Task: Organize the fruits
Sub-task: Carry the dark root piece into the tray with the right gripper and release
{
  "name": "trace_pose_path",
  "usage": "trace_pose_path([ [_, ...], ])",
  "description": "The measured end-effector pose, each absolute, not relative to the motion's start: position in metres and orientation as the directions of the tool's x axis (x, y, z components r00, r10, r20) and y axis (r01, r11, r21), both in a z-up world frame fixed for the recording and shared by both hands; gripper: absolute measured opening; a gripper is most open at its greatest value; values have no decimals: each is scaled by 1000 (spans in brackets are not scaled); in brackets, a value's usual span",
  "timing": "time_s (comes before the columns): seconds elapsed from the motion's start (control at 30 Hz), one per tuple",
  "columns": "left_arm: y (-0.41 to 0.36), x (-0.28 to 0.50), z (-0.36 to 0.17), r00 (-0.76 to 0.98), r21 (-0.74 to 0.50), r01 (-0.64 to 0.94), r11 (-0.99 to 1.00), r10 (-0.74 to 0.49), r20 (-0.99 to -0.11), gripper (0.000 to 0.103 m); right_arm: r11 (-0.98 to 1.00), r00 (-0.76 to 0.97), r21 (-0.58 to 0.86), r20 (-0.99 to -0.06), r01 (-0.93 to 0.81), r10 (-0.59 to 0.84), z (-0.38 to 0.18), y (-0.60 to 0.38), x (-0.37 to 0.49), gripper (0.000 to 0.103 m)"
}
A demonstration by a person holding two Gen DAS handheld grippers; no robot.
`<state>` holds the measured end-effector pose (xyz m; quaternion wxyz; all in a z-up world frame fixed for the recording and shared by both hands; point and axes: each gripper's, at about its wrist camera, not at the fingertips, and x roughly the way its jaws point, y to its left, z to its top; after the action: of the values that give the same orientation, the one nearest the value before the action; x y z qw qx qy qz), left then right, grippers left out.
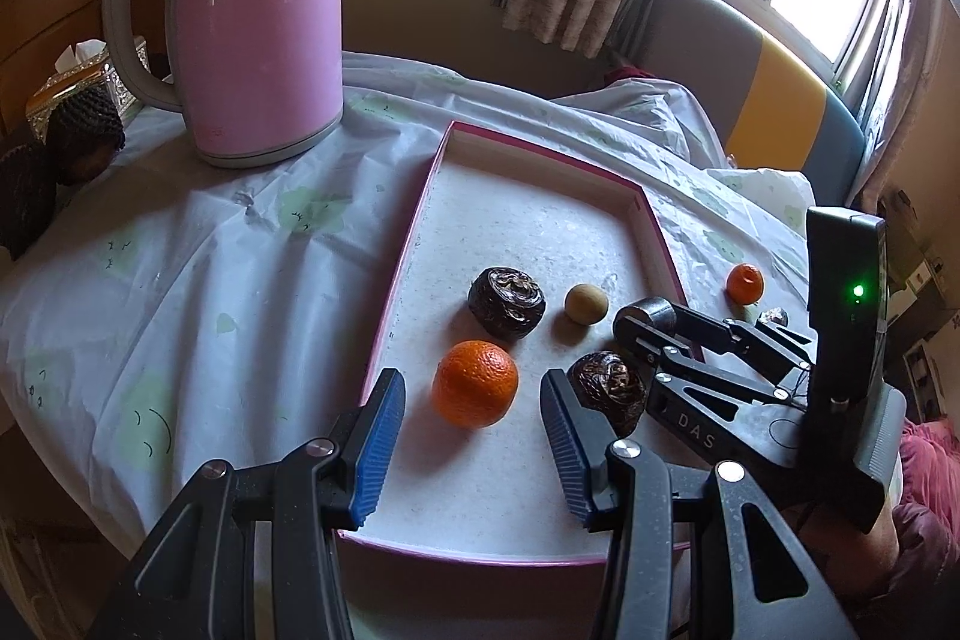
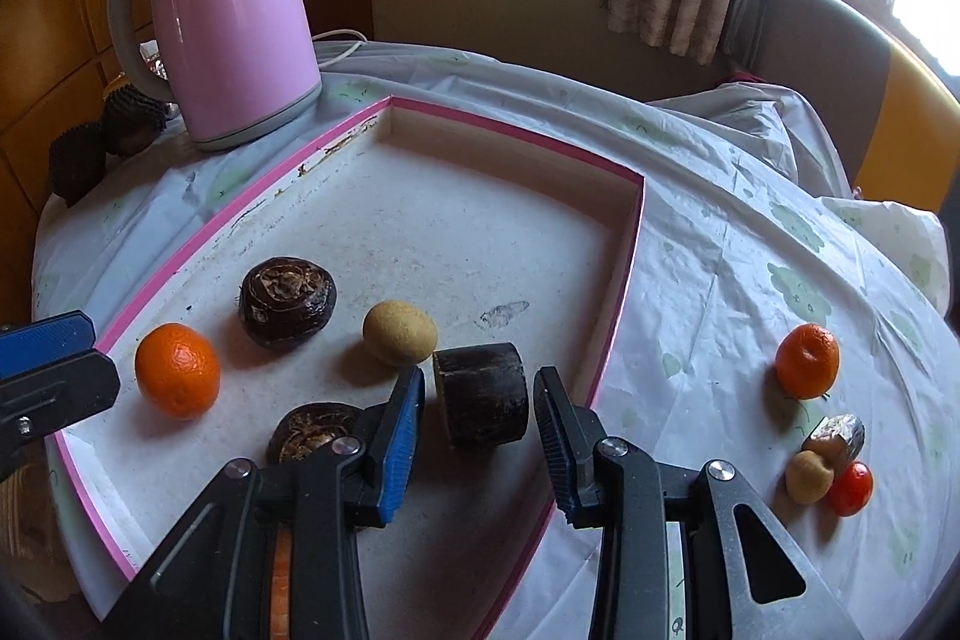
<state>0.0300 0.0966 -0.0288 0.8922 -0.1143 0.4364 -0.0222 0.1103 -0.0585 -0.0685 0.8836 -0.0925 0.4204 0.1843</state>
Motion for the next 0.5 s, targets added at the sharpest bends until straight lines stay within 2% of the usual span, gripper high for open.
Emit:
trace_pose_path([
  [0.2,91,27,-26,620,-216,-44,975,-143,-772,48,922,587,25,-764,-387,267,-62,-64,102,39],
  [0.27,89,26,-25,622,-214,-38,976,-144,-770,48,926,594,42,-756,-376,275,-58,-68,98,46],
  [0.5,82,25,-21,626,-205,-19,978,-149,-766,48,940,630,103,-718,-325,297,-42,-90,82,51],
])
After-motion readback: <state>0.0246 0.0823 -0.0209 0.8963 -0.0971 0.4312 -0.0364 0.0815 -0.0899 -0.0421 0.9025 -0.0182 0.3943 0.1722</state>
